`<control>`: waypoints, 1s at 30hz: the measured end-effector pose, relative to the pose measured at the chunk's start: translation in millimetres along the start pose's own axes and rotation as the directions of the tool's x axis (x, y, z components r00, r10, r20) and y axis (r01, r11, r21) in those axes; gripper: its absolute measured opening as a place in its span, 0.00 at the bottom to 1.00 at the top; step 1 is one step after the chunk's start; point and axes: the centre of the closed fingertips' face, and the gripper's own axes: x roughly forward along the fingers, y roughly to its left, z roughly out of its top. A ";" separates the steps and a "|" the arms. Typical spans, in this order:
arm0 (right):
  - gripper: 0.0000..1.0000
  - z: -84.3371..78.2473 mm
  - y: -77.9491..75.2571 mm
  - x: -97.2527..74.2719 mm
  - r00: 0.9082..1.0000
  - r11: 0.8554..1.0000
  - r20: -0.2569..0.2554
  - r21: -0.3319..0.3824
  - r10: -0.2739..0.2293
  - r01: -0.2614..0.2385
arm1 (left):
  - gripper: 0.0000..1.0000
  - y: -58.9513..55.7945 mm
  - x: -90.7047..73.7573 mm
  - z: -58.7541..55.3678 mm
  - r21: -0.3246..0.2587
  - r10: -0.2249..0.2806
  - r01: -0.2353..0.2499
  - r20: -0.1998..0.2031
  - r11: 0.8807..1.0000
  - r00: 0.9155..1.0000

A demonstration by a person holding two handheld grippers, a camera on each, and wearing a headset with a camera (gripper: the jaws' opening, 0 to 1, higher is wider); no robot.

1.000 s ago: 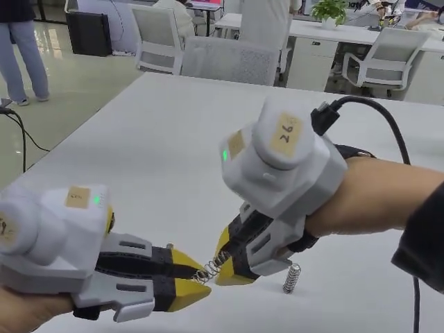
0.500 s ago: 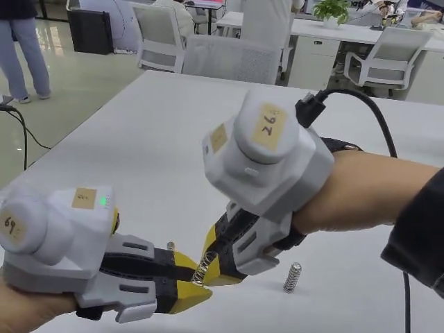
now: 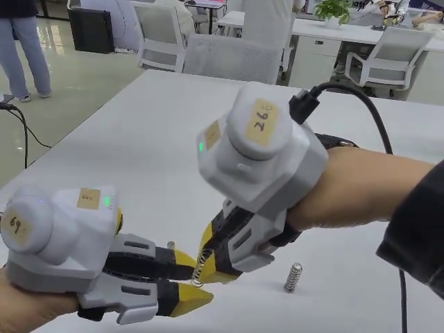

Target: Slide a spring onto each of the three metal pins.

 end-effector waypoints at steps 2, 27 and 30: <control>0.08 -1.5 -0.3 0.3 1.000 1.000 -0.007 0.000 -0.001 0.001 | 0.11 2.1 -1.5 -0.1 -0.002 0.009 -0.009 0.001 1.000 1.000; 0.08 -28.8 -15.3 -3.5 0.996 0.998 -0.076 0.035 -0.040 0.043 | 0.26 21.5 -28.5 -4.0 -0.029 0.111 -0.112 -0.009 0.993 0.994; 0.08 -31.8 -17.5 -4.5 0.996 0.998 -0.080 0.043 -0.043 0.046 | 0.28 23.4 -32.4 -5.1 -0.034 0.130 -0.130 -0.011 0.991 0.991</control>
